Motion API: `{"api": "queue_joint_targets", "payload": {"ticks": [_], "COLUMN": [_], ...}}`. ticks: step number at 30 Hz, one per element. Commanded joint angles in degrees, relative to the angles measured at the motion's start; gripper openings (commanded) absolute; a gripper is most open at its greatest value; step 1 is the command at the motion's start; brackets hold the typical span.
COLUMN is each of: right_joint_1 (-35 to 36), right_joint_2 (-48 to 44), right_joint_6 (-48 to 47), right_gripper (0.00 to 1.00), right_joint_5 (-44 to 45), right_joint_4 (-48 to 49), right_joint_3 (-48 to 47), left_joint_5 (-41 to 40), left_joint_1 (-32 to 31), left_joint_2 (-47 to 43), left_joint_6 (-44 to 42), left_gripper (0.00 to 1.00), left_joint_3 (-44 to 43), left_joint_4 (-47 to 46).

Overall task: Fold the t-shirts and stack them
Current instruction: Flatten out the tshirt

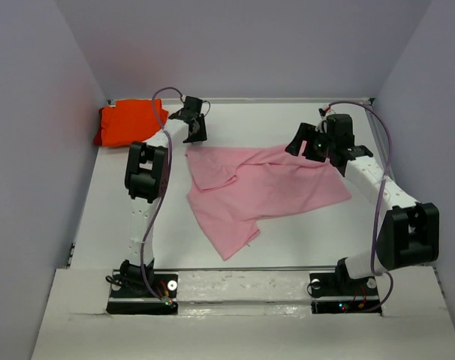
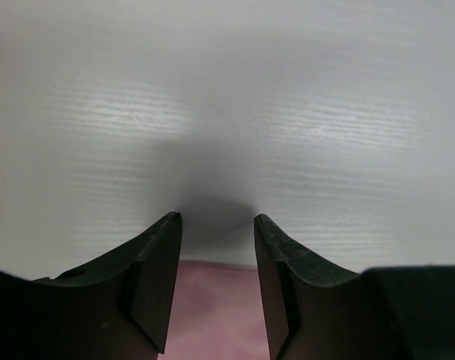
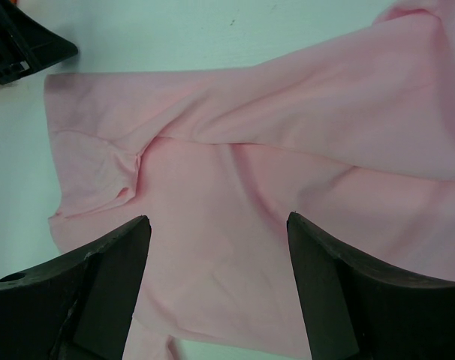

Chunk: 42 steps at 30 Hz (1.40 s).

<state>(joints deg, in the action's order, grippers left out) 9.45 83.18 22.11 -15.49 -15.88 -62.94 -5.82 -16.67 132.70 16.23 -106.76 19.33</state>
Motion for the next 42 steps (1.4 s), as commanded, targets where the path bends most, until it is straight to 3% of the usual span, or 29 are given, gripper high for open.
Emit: {"api": "queue_joint_targets", "payload": {"ticks": [1,9,17,20,28,36,42], "right_joint_1": [0.3,0.8,0.8,0.8,0.8,0.8,0.8], "right_joint_2": [0.3,5.3,17.1,21.3,29.4,36.3,41.0], "right_joint_6": [-0.2,-0.9,-0.6,-1.7,-5.1,-6.6,-7.7], "right_gripper": [0.79,0.79,0.78,0.78,0.78,0.79,0.79], "right_joint_5": [-0.5,4.0,9.9,13.1,23.1,35.8,39.9], "right_joint_4": [1.7,2.3,0.4,-2.9,-9.0,-13.1,-14.4], "right_joint_3": [-1.1,-1.7,-11.3,-20.0,-33.7,-39.1,-42.3], "left_joint_5": [1.5,5.6,13.2,16.4,18.7,23.9,25.9], "left_joint_1": [1.2,1.2,0.8,0.6,-3.7,-3.8,-3.7], "left_joint_2": [2.0,-11.0,-27.0,-31.7,-34.9,-37.2,-37.3], "left_joint_6": [-2.2,-0.9,0.6,1.9,0.3,1.8,2.3], "left_gripper": [0.53,0.53,0.54,0.54,0.54,0.54,0.54], "left_joint_3": [-6.1,6.1,15.4,20.5,24.1,24.8,25.4], "left_joint_4": [4.6,-3.0,-7.4,-10.9,-12.3,-13.7,-14.3]}}
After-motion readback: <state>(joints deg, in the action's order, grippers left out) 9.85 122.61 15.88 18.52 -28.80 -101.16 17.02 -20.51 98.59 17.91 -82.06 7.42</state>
